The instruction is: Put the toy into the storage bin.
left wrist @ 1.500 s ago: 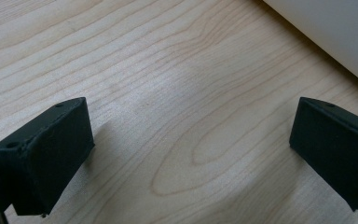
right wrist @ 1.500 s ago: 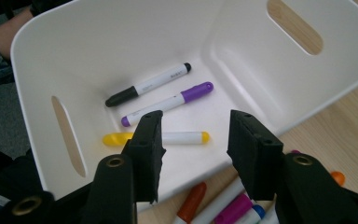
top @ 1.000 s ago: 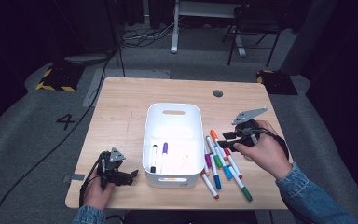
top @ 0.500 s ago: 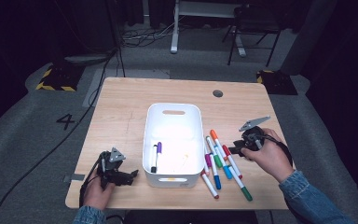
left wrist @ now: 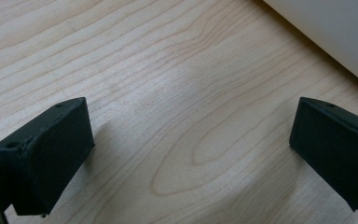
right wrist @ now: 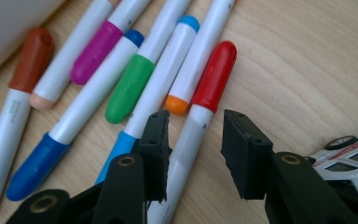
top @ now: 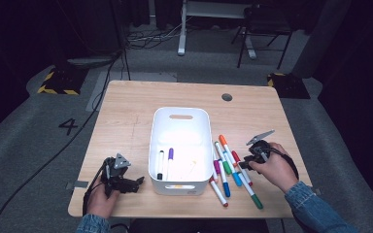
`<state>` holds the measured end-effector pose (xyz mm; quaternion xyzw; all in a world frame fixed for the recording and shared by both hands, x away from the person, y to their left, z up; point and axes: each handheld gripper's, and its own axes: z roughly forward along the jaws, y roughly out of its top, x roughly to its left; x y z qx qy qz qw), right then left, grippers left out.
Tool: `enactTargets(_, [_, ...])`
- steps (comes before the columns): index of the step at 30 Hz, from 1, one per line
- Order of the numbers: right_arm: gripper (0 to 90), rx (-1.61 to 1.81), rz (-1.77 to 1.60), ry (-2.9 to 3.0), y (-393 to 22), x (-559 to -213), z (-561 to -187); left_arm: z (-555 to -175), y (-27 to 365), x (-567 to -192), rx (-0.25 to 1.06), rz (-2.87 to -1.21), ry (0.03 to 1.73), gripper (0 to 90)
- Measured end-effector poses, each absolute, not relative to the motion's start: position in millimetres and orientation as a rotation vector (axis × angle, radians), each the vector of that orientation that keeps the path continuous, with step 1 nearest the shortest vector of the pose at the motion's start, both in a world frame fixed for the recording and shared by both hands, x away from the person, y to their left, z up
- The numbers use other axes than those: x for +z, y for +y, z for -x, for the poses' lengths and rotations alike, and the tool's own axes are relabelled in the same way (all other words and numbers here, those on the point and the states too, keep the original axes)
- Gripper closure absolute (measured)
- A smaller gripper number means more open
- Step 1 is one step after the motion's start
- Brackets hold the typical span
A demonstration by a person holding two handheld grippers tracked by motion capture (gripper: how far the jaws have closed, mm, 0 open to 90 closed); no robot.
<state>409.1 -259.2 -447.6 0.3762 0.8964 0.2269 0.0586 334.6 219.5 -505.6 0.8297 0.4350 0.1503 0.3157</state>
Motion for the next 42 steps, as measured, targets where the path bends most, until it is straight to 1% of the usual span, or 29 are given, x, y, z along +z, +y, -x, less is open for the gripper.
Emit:
enactTargets(6, [64.1, 0.667, -1.159, 2.715, -264, -460, -411, -334, 219, -506, 0.394, -2.185, 1.147, 0.0])
enactTargets(10, [68.9, 0.633, -1.178, 2.71, -267, -465, -413, -335, 219, -506, 0.395, -2.186, 1.146, 0.0])
enactTargets(13, [76.4, 0.626, -1.212, 2.682, -269, -469, -413, -335, 219, -506, 0.395, -2.186, 1.146, 0.0])
enactTargets(18, [77.1, 0.631, -1.315, 2.619, -269, -468, -411, -334, 219, -506, 0.394, -2.186, 1.147, 0.0])
enactTargets(23, [77.1, 0.625, -1.32, 2.611, -270, -468, -411, -334, 219, -506, 0.395, -2.186, 1.147, 0.0])
enactTargets(29, [77.2, 0.651, -1.299, 2.604, -271, -456, -411, -335, 219, -506, 0.396, -2.185, 1.147, 0.0])
enactTargets(42, [77.2, 0.77, -1.234, 2.597, -268, -416, -406, -335, 219, -506, 0.397, -2.186, 1.147, 0.0])
